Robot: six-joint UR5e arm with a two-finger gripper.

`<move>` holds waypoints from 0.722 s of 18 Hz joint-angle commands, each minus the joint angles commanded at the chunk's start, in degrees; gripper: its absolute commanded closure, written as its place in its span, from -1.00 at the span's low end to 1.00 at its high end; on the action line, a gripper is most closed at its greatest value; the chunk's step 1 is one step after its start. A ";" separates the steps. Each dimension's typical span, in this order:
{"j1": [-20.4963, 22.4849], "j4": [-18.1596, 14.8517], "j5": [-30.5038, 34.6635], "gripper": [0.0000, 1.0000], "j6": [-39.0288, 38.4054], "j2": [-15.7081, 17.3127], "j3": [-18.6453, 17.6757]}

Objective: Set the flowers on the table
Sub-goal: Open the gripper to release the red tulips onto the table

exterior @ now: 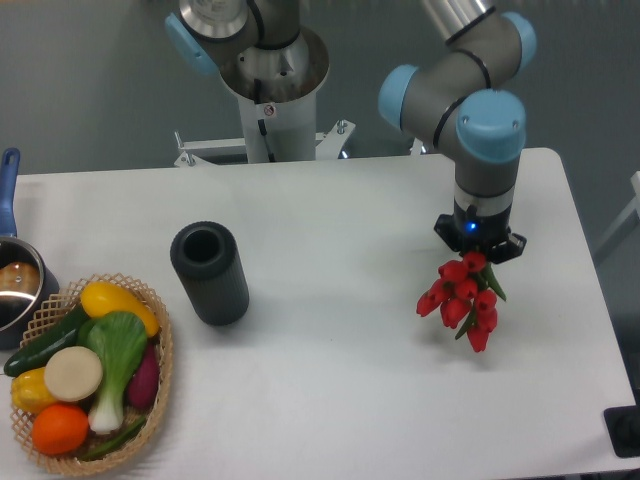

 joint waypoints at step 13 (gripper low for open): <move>2.72 0.44 -2.99 -1.00 -1.23 5.44 -2.37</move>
